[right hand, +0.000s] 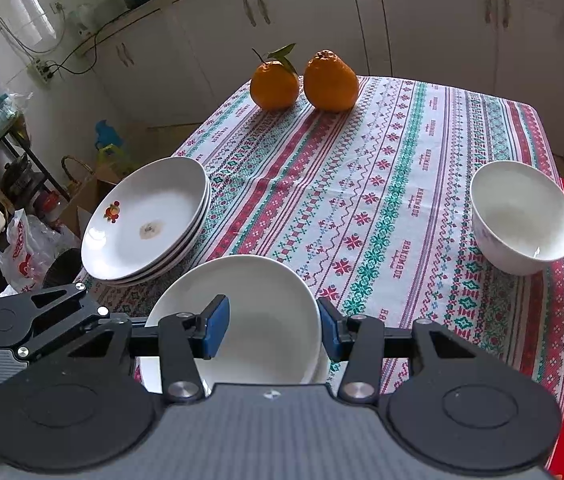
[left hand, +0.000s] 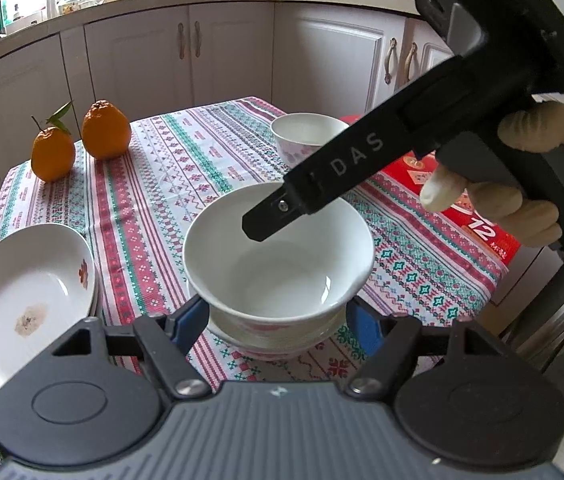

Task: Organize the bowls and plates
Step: 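Lower the held bowl into the other white bowl with the right gripper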

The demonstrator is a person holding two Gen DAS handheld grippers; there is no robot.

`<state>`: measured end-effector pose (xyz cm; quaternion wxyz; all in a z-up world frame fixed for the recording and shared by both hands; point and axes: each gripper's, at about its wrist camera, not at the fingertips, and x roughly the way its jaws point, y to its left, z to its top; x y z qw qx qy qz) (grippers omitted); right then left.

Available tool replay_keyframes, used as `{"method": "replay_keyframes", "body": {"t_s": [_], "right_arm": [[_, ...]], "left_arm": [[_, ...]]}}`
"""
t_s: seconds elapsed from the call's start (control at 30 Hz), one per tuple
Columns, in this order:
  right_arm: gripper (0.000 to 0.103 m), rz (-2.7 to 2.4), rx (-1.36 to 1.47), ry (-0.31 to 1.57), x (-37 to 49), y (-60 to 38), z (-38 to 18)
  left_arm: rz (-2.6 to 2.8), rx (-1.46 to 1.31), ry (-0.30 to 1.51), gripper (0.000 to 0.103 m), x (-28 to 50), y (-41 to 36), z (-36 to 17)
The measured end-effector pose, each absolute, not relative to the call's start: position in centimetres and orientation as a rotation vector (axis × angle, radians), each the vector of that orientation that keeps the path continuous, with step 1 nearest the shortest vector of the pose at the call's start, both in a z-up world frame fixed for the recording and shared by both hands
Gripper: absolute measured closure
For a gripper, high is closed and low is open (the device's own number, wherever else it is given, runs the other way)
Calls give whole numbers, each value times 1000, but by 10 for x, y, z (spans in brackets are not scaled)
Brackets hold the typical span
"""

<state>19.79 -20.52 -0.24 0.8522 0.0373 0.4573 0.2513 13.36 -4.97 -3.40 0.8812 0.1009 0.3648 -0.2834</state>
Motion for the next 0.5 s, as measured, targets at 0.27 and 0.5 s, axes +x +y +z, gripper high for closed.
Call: {"method": "replay_keyframes", "body": {"t_s": [0.27, 0.5], "right_arm": [[50, 529, 84, 962, 198, -207, -4], [50, 525, 74, 969, 200, -204, -9]], "left_arm": [[-587, 220, 774, 28, 136, -52, -37], [-581, 226, 778, 28, 137, -52, -37]]}}
